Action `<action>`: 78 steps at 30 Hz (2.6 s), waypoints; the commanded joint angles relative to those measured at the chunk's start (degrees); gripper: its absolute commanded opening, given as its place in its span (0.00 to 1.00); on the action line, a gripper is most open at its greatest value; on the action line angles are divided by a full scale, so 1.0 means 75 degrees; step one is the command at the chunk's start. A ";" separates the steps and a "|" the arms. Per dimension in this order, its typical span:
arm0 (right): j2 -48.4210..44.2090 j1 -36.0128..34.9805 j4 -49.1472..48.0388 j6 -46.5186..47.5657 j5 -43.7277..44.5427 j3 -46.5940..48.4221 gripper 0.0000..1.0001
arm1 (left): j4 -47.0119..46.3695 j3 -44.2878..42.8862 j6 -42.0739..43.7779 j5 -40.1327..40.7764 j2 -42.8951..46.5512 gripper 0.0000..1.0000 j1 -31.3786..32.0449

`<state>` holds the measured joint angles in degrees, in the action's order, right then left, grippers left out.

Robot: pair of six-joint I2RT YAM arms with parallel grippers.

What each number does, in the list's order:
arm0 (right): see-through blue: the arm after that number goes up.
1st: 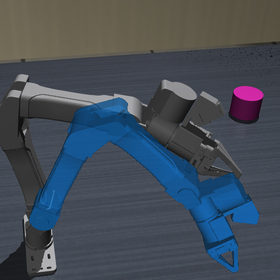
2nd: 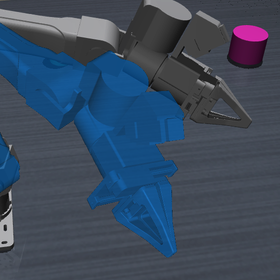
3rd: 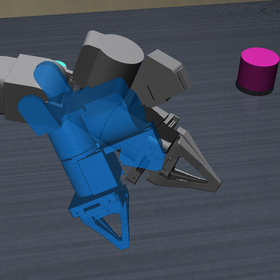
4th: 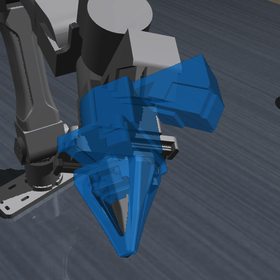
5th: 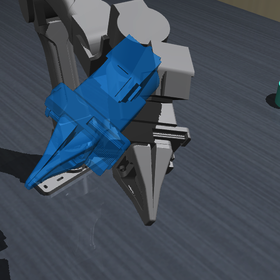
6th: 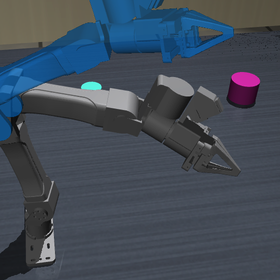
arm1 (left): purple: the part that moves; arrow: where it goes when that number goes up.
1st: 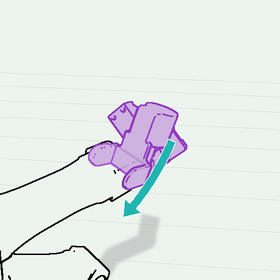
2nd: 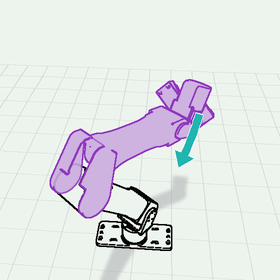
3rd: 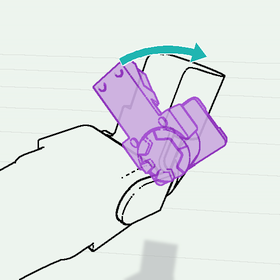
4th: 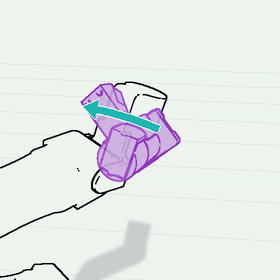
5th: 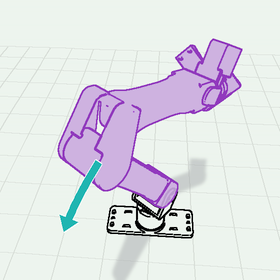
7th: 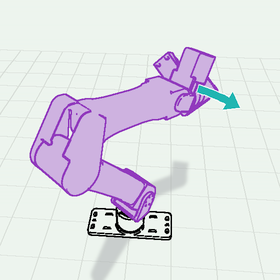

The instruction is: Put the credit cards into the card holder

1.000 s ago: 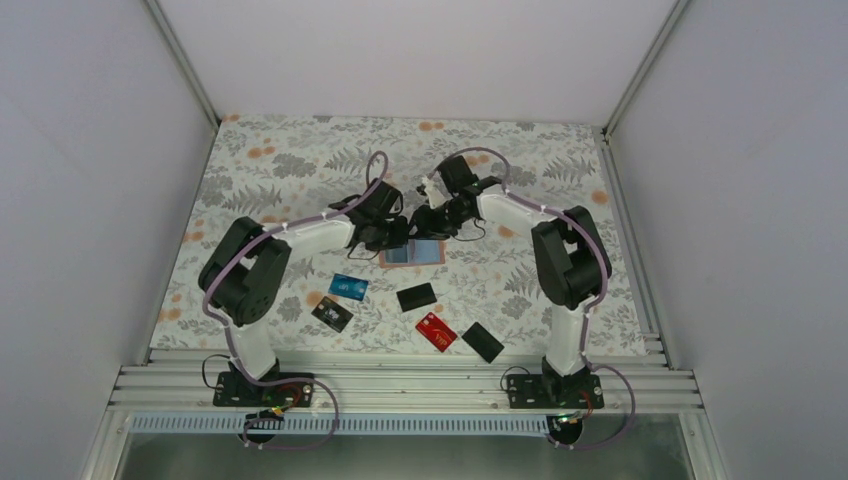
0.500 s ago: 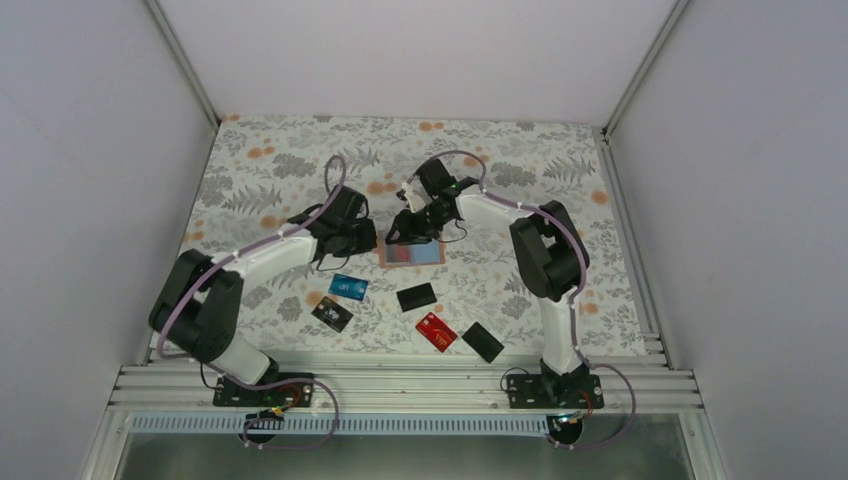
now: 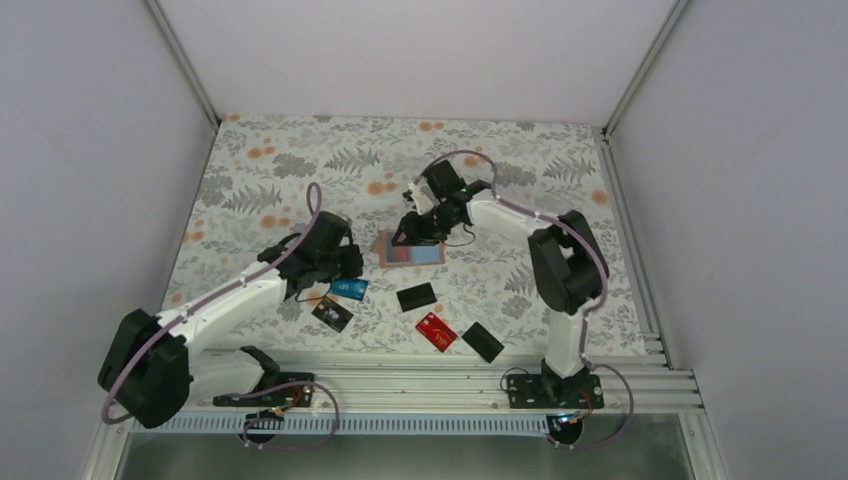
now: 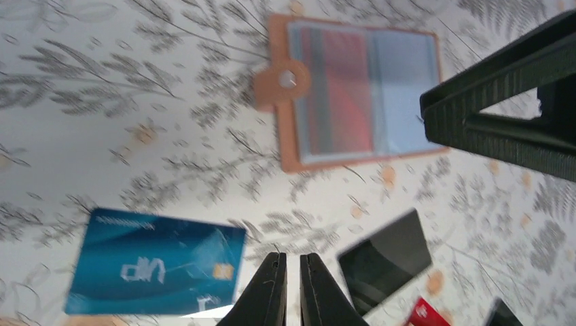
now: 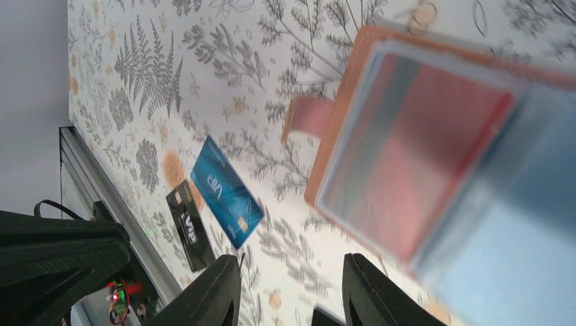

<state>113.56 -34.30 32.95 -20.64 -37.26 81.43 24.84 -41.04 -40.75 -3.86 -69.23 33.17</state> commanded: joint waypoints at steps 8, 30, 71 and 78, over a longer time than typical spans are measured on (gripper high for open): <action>-0.2640 -0.0055 -0.0201 -0.0575 0.1461 -0.3066 0.41 | 0.0141 0.0760 -0.1095 -0.0030 0.1022 0.11 0.1710; -0.3277 -0.0494 -0.0997 -0.0937 0.1484 -0.5367 0.42 | -0.0217 0.0677 -0.3560 0.0868 -0.0332 0.11 0.4933; -0.4210 -0.1783 -0.1536 -0.1634 0.1105 -0.6783 0.43 | -0.2650 0.1405 -0.5535 -0.0521 -0.1558 0.48 0.5269; -0.4387 -0.1899 -0.1628 -0.1757 0.0882 -0.6874 0.43 | -0.3256 0.1522 -0.5771 -0.0582 -0.1838 0.48 0.5269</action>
<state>81.12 -47.16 18.33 -32.82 -31.18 31.70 3.99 -30.06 -82.15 -8.16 -81.30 72.25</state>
